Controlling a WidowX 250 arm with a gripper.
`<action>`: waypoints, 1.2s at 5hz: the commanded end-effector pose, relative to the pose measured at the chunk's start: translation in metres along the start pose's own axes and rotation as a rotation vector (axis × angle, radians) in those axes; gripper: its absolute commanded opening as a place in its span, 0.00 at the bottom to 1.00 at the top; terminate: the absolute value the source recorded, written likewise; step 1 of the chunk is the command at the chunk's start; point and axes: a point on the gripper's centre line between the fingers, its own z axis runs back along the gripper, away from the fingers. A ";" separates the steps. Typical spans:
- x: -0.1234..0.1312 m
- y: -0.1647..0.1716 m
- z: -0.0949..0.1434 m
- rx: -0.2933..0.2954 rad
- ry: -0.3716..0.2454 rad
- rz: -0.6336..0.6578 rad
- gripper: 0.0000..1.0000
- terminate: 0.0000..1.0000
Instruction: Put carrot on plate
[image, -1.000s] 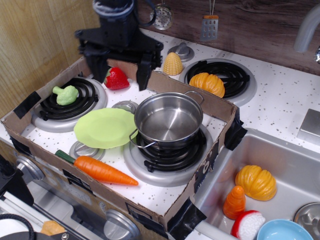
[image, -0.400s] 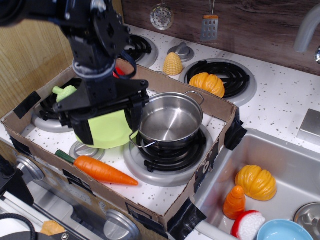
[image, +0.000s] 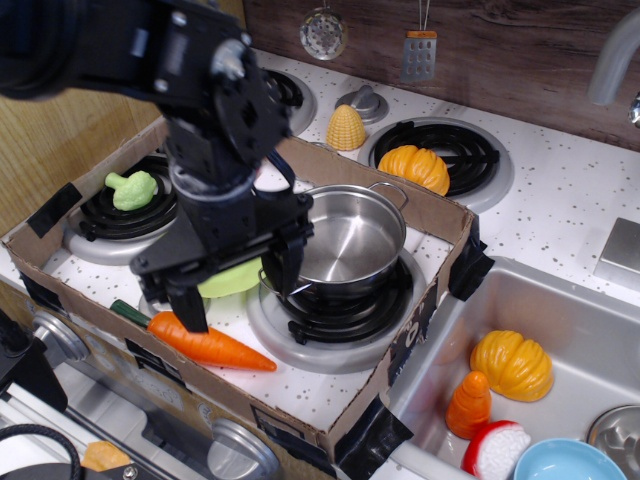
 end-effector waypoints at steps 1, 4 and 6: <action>0.028 -0.029 -0.014 0.098 0.108 0.284 1.00 0.00; 0.038 -0.010 0.014 0.200 -0.013 0.358 1.00 0.00; 0.049 0.003 -0.012 0.241 0.068 0.426 1.00 0.00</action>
